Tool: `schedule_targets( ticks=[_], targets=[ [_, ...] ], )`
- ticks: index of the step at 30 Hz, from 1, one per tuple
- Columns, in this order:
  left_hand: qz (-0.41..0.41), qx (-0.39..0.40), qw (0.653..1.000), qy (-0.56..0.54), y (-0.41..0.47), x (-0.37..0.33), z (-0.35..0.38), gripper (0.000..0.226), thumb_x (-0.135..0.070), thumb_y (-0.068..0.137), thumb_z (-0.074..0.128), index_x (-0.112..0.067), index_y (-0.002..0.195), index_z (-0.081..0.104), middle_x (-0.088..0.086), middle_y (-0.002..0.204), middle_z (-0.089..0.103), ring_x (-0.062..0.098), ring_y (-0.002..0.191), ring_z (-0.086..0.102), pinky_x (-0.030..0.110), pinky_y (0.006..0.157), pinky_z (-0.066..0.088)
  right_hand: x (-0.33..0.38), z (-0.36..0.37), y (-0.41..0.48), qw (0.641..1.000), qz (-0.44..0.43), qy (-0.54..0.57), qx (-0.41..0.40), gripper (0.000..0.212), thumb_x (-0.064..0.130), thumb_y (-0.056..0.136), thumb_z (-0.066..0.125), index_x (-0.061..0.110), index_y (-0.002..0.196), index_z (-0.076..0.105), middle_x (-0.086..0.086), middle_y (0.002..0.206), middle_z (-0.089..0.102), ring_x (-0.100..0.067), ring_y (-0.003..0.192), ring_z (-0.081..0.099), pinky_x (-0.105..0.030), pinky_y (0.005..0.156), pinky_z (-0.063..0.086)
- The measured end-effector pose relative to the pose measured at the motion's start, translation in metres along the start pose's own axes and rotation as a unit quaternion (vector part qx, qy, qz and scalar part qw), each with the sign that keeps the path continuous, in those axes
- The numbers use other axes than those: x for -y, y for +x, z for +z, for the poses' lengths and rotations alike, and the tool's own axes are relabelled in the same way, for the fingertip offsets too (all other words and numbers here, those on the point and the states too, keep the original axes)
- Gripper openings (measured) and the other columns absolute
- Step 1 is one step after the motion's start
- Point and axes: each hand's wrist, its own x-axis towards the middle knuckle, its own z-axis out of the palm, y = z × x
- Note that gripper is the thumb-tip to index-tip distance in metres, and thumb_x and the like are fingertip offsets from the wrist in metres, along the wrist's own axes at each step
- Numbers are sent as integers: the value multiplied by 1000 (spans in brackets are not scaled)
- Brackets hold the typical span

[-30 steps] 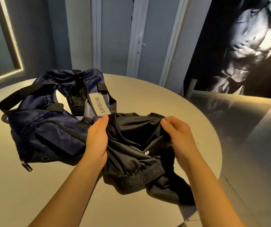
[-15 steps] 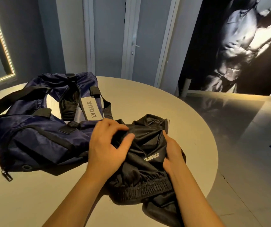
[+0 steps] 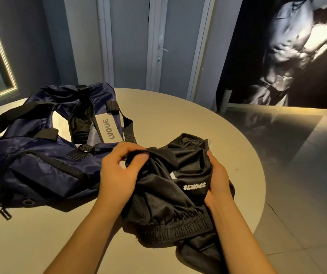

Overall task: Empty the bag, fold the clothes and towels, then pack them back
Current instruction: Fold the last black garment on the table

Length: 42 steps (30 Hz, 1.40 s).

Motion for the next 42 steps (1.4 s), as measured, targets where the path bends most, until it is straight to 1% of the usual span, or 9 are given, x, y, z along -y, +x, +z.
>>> schedule_targets(
  ticks=[5, 8, 10, 13, 17, 25, 29, 36, 42],
  targets=[
    [-127, -99, 967, -197, 9, 6, -8, 21, -13, 96, 67, -30, 91, 78, 4, 115, 74, 27, 122, 63, 53, 109, 47, 37, 8, -11, 981, -129, -126, -72, 29, 26, 102, 58, 18, 74, 62, -1, 75, 61, -18, 73, 56, -32, 70, 47],
    [-139, -87, 967, -195, 7, 3, -4, 33, -8, 98, 63, -34, 85, 79, -5, 105, 76, 23, 119, 64, 51, 111, 47, 48, 15, -23, 862, -294, -394, -127, 8, 18, 101, 54, 16, 97, 61, 4, 94, 61, -9, 82, 57, -23, 71, 43],
    [-143, -83, 966, -201, 7, -2, -1, 37, -6, 97, 61, -34, 81, 79, -8, 97, 77, 20, 113, 66, 50, 110, 48, 48, 25, -40, 798, -387, -454, -89, 5, 23, 99, 58, 20, 102, 62, 7, 101, 60, 0, 90, 57, -16, 73, 45],
    [-152, -84, 962, -211, 7, -3, -1, 34, -6, 98, 61, -30, 82, 79, -8, 96, 77, 18, 108, 67, 49, 108, 49, 41, 44, -63, 749, -381, -537, 74, 12, 34, 94, 63, 26, 87, 69, 12, 92, 61, -4, 89, 58, -22, 79, 47],
    [-162, -97, 955, -229, 10, 7, -4, 34, -8, 98, 61, -33, 84, 80, 1, 116, 74, 26, 128, 58, 51, 112, 45, 43, 44, -65, 555, -357, -743, 115, 31, 54, 91, 58, 30, 102, 75, 13, 97, 57, -8, 93, 50, -34, 95, 39],
    [-183, -105, 945, -251, 11, 12, -3, 31, -8, 98, 63, -29, 84, 80, 1, 123, 72, 24, 129, 58, 49, 112, 46, 57, 37, -72, 667, -287, -669, 156, 11, 32, 92, 71, 32, 81, 73, 11, 94, 62, -7, 92, 56, -34, 86, 48],
    [-190, -106, 947, -237, 9, 12, -4, 22, -10, 98, 63, -25, 91, 78, -4, 109, 76, 23, 120, 63, 48, 109, 48, 81, 44, -81, 723, -340, -590, 118, 9, 25, 95, 69, 25, 88, 75, 8, 92, 62, -2, 87, 56, -14, 74, 41],
    [-203, -127, 948, -211, 12, 12, -4, 14, -13, 102, 59, -21, 105, 70, 3, 121, 71, 22, 121, 63, 45, 110, 48, 110, 34, -90, 849, -390, -341, 106, 13, 8, 99, 62, 4, 90, 71, -8, 67, 62, -15, 55, 52, -21, 50, 44],
    [-209, -146, 953, -166, 12, 15, -5, 13, -10, 103, 56, -16, 111, 66, 7, 132, 65, 23, 125, 59, 38, 107, 49, 74, -28, -98, 852, -327, -392, 115, 37, -18, 88, 53, 8, 65, 67, -20, 51, 54, -25, 46, 52, -33, 52, 47]
  ],
)
